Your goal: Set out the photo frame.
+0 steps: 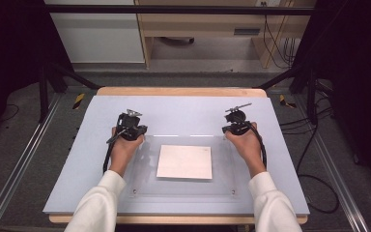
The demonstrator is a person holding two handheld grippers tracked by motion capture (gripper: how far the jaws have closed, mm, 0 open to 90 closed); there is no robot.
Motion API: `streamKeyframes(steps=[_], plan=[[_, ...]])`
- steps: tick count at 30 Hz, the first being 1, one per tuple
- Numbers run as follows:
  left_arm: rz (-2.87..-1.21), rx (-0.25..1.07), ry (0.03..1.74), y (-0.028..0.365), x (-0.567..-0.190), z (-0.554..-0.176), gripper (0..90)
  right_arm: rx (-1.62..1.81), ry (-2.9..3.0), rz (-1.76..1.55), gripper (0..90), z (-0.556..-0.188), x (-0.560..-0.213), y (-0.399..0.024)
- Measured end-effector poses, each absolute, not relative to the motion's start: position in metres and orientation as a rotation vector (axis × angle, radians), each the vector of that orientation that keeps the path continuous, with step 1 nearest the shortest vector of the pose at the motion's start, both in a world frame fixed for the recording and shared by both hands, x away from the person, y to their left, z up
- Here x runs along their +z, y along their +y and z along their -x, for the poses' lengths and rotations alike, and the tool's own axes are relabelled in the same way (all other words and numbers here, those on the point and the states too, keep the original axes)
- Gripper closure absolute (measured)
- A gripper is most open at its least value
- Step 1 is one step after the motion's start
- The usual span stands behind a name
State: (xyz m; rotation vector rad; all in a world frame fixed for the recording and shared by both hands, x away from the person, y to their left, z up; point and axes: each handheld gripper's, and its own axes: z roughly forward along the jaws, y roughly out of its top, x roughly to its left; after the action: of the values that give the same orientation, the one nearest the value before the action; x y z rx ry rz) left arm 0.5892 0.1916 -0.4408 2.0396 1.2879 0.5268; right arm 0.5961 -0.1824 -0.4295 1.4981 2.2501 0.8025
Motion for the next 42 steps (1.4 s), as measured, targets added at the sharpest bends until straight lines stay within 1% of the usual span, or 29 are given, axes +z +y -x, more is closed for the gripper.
streamKeyframes(steps=[3, 10, 14, 16, 18, 22, 26, 29, 33, 36, 39, 42], plan=[[-2.054, 0.503, 1.291, 0.193, -0.439, -0.592, 84.7, 0.8, 2.264, -1.518, 85.8, -0.6, -0.428, -0.184], [-2.07, 0.498, 1.291, 0.191, -0.439, -0.593, 84.8, 0.826, 2.258, -1.476, 85.2, -0.594, -0.43, -0.186], [-2.074, 0.494, 1.29, 0.192, -0.439, -0.593, 84.8, 0.873, 2.207, -1.41, 71.9, -0.583, -0.426, -0.191], [-2.072, 0.496, 1.294, 0.192, -0.439, -0.593, 84.8, 0.905, 2.176, -1.365, 67.8, -0.572, -0.421, -0.196], [-2.072, 0.486, 1.296, 0.192, -0.439, -0.595, 84.8, 0.93, 2.147, -1.318, 62.0, -0.555, -0.415, -0.201], [-2.09, 0.476, 1.3, 0.192, -0.437, -0.597, 84.8, 0.965, 2.101, -1.219, 47.1, -0.517, -0.412, -0.212], [-2.093, 0.468, 1.311, 0.191, -0.437, -0.598, 84.8, 0.985, 2.047, -1.17, 29.1, -0.482, -0.415, -0.22], [-2.097, 0.456, 1.319, 0.191, -0.436, -0.6, 84.8, 0.985, 2.003, -1.141, 20.3, -0.461, -0.416, -0.226], [-2.099, 0.456, 1.324, 0.191, -0.436, -0.6, 84.8, 1.024, 1.977, -1.109, 16.2, -0.435, -0.42, -0.233], [-2.101, 0.459, 1.328, 0.19, -0.436, -0.6, 84.7, 1.034, 1.997, -1.088, 11.1, -0.416, -0.425, -0.238], [-2.103, 0.456, 1.338, 0.189, -0.436, -0.6, 84.7, 1.036, 2.015, -1.073, 11.4, -0.398, -0.433, -0.242], [-2.108, 0.457, 1.341, 0.189, -0.435, -0.6, 84.7, 1.048, 2.024, -1.065, 12.8, -0.387, -0.438, -0.244]])
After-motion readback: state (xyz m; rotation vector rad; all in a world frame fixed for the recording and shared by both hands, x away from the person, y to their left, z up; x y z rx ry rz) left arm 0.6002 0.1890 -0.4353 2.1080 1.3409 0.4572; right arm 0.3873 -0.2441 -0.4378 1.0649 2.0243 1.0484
